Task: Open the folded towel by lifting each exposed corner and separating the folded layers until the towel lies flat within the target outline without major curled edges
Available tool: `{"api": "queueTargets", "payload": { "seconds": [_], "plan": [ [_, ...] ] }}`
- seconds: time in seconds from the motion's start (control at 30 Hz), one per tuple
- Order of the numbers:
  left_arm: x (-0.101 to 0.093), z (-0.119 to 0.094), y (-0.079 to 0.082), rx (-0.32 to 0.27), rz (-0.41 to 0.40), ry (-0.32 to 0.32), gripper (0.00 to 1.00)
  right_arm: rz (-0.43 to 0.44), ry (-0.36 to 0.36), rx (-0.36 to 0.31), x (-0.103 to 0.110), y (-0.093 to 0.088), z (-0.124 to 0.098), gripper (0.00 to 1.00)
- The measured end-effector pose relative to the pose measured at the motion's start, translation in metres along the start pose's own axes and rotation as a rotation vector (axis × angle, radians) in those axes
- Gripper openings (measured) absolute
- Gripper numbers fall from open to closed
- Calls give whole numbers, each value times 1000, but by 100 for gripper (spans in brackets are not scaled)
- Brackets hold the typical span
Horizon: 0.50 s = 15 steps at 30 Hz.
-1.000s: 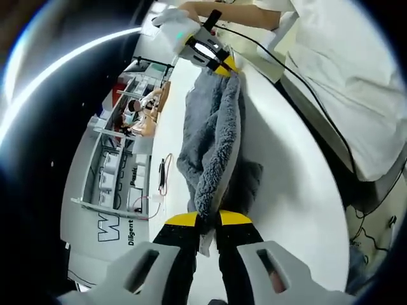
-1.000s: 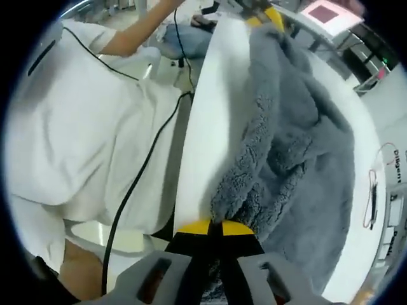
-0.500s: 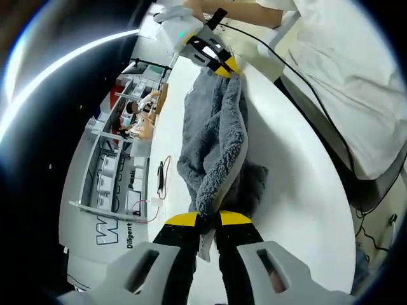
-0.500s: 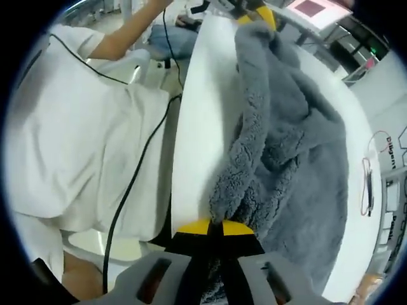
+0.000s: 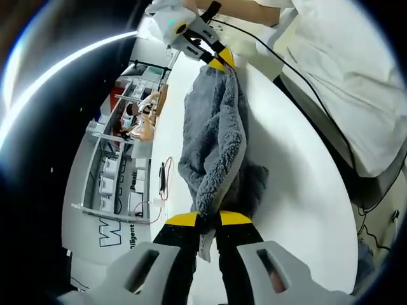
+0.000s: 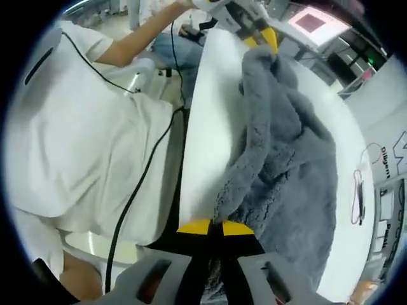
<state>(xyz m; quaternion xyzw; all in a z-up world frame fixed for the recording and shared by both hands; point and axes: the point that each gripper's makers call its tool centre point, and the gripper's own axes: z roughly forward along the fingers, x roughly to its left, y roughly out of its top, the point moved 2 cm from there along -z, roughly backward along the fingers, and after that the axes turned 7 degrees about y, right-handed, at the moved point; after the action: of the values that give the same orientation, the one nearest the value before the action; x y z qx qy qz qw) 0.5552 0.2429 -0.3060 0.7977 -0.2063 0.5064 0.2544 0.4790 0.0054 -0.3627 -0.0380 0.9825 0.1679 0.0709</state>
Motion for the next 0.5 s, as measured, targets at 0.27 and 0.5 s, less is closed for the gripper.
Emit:
{"api": "queueTargets", "payload": {
  "seconds": [0.27,0.5],
  "plan": [
    [-1,-1,-2,2,-7,-3,9,-32,-109,-66,-11,14,-13,22],
    [-2,-2,-2,2,-9,-8,10,-107,-103,-203,-5,38,-22,37]
  ]
}}
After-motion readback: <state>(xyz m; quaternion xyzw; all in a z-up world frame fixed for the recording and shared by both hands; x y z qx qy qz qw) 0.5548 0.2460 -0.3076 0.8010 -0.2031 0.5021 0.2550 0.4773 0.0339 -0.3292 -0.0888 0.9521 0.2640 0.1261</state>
